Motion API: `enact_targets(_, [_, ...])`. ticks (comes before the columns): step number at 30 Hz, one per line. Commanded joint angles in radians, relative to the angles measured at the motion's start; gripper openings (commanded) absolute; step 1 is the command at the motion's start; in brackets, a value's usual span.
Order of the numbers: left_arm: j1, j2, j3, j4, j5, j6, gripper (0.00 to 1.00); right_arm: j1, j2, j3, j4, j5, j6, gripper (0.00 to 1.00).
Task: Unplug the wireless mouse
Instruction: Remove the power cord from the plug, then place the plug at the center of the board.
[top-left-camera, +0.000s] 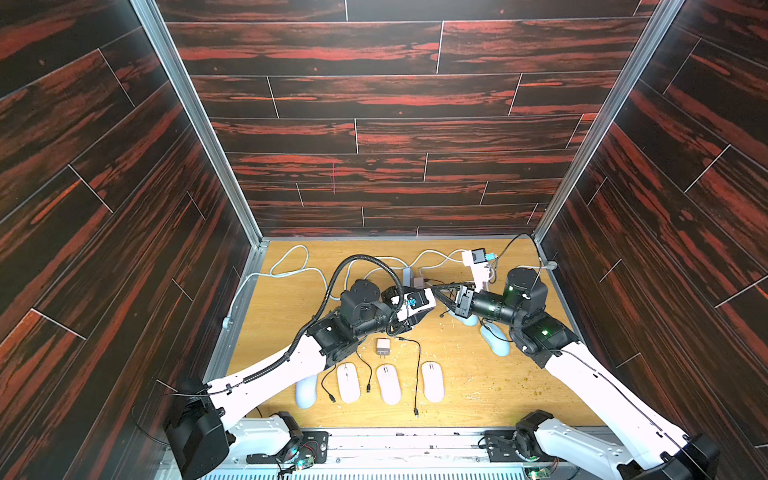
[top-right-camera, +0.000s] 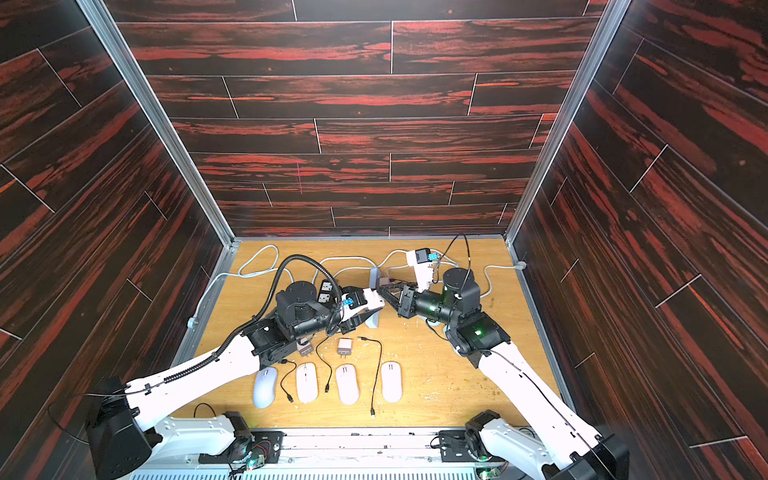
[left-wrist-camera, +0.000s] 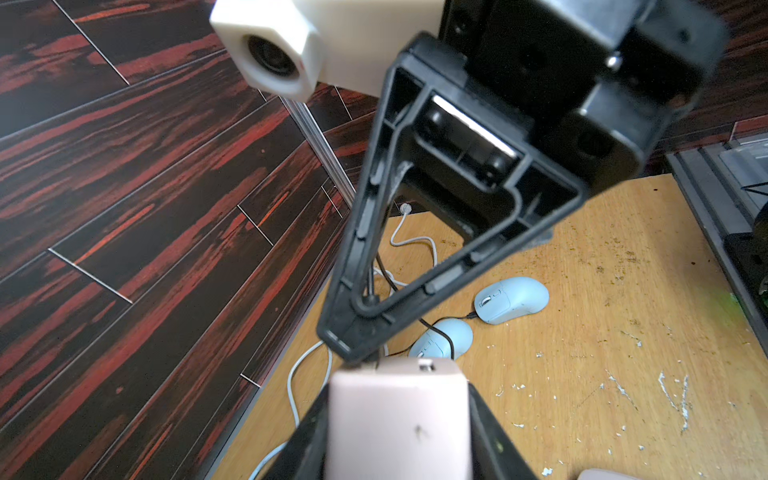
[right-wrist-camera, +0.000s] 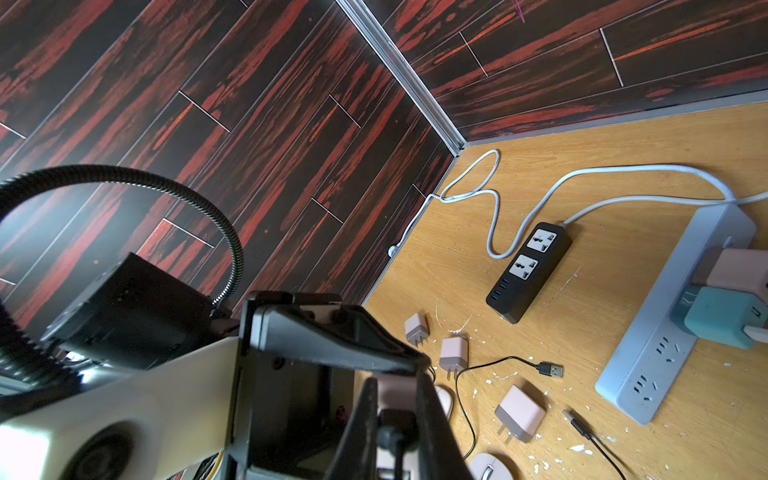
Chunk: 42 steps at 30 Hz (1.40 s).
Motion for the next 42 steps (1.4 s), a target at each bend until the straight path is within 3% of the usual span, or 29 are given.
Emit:
enact_targets(1, [0.000, -0.023, -0.007, 0.020, 0.001, 0.013, 0.00, 0.000, -0.002, -0.002, 0.012, 0.004, -0.005, 0.00])
enact_targets(10, [0.000, -0.053, -0.046, -0.011, -0.016, 0.021, 0.00, -0.010, -0.082, 0.040, -0.062, 0.109, -0.055, 0.00])
enact_targets(18, [0.001, -0.066, -0.066, -0.015, -0.033, -0.002, 0.00, -0.020, -0.084, 0.061, -0.105, 0.115, -0.072, 0.00])
enact_targets(20, [0.000, -0.063, -0.067, 0.002, -0.058, -0.049, 0.00, -0.019, -0.083, 0.065, -0.142, 0.194, -0.083, 0.00])
enact_targets(22, [-0.002, -0.049, -0.070, 0.047, -0.111, -0.151, 0.00, -0.006, -0.082, 0.081, -0.227, 0.309, -0.103, 0.00])
enact_targets(26, [-0.008, 0.008, -0.067, 0.130, -0.325, -0.558, 0.00, 0.024, -0.103, 0.067, -0.347, 0.506, -0.110, 0.00])
enact_targets(31, [-0.117, 0.081, -0.041, 0.062, -0.554, -0.775, 0.00, 0.024, -0.160, 0.021, -0.416, 0.624, -0.084, 0.00])
enact_targets(35, [-0.159, 0.153, 0.027, -0.059, -0.629, -0.944, 0.00, 0.024, -0.179, 0.014, -0.453, 0.675, -0.088, 0.00])
enact_targets(38, [-0.179, 0.222, 0.124, -0.262, -0.709, -1.091, 0.00, 0.024, -0.185, 0.013, -0.478, 0.699, -0.083, 0.00])
enact_targets(42, [-0.185, 0.304, 0.163, -0.333, -0.694, -1.232, 0.00, 0.024, -0.198, 0.000, -0.486, 0.714, -0.072, 0.00])
